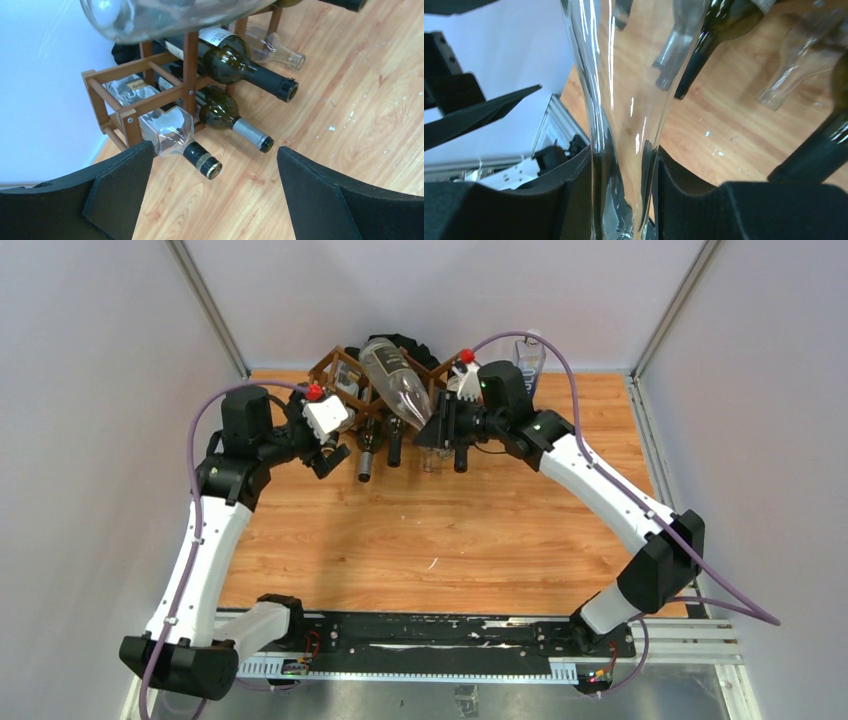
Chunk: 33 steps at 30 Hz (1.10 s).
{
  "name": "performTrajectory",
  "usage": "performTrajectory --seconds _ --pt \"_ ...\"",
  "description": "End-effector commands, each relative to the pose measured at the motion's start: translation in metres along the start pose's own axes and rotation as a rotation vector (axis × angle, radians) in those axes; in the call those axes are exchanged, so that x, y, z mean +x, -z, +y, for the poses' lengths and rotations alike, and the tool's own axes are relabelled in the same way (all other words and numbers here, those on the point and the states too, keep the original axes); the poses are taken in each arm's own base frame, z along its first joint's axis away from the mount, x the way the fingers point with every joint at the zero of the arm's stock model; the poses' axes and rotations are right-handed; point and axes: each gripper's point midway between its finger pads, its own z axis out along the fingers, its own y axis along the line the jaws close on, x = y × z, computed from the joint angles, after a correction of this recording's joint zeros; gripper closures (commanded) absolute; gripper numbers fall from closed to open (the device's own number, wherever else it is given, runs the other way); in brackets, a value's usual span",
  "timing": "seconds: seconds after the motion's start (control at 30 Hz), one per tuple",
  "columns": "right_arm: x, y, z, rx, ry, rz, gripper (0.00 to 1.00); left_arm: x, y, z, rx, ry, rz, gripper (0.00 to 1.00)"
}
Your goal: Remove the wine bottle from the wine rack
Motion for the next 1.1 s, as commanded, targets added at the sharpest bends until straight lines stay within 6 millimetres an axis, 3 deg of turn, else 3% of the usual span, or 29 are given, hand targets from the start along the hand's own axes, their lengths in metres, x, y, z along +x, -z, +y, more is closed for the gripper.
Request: performTrajectory --seconds 0.0,0.17,0.37,0.5,0.7,0.87,1.07 --pt "-0.018 0.036 0.066 -0.240 0.142 -0.092 1.00 -0.011 0.006 -0.004 0.022 -0.208 -0.078 0.00" --pt "-0.007 0.064 0.079 -0.278 0.161 -0.089 1.00 -0.013 0.006 -0.011 0.034 -0.335 -0.124 0.00" --pt "0.014 0.083 0.093 -0.313 0.156 -0.030 1.00 -0.025 0.007 -0.025 0.018 -0.548 -0.223 0.00" --pt "0.043 0.092 0.099 -0.321 0.138 0.048 1.00 -0.031 0.007 -0.042 0.045 -0.659 -0.256 0.00" --pt "0.082 0.117 0.105 -0.305 0.111 0.173 1.00 -0.055 0.017 -0.055 0.008 -0.749 -0.370 0.00" --pt "0.092 0.132 0.119 -0.311 0.122 0.248 1.00 -0.040 0.018 -0.091 0.155 -0.857 -0.377 0.00" --pt "0.096 0.133 0.131 -0.335 0.167 0.295 1.00 -0.013 0.009 -0.123 0.277 -0.946 -0.326 0.00"
